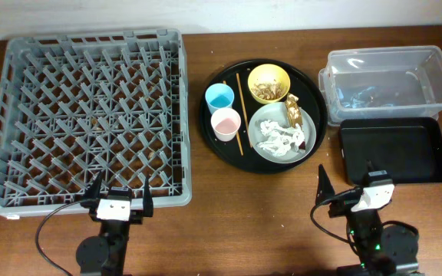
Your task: Sort waste into correct bins and load items into the dishwasher rack
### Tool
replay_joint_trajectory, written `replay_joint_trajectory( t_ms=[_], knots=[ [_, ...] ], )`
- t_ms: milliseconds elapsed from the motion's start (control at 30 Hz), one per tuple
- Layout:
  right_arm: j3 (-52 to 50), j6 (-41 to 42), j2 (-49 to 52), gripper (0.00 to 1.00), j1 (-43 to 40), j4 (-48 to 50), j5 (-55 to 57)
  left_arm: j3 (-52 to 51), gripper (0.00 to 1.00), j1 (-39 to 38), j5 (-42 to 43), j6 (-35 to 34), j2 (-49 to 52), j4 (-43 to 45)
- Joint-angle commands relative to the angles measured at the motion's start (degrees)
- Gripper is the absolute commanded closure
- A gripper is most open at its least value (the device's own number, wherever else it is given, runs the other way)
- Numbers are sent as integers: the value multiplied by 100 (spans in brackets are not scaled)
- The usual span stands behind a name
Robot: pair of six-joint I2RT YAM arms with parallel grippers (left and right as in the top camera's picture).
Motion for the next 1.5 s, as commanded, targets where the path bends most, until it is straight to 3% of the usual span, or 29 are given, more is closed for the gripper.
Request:
replay_joint_trajectory(
  t_ms=[0, 367, 567, 667, 900, 967, 1167, 1333, 1467],
  knots=[
    [826, -317, 614, 2, 35, -326, -57, -33, 1, 9, 61, 94, -33, 0],
    [4487, -317, 3958, 1, 35, -2474, -483, -33, 1, 9, 61, 94, -33, 2],
    [7114, -332, 6363, 2, 35, -4352, -686, -33, 1, 9, 61, 94, -33, 2],
    [7932, -330, 7281, 2, 35, -5003, -813, -33, 1, 9, 61, 94, -33, 2],
    [8061, -310, 8714, 1, 37, -5038, -1499, -33, 1, 9, 59, 94, -33, 2],
    [8061, -310, 9145, 5, 44, -5093, -1493, -33, 1, 9, 61, 94, -33, 0],
    [8061, 17, 10448, 8, 267, -5084, -841, -33, 1, 9, 61, 94, -33, 2],
    [8056, 691, 11038, 1, 457, -4920, -199, -33, 1, 9, 61, 94, -33, 2],
    [8046, 1058, 11377, 2, 608, -4752, 79, -33, 1, 9, 59, 94, -33, 2]
  ],
)
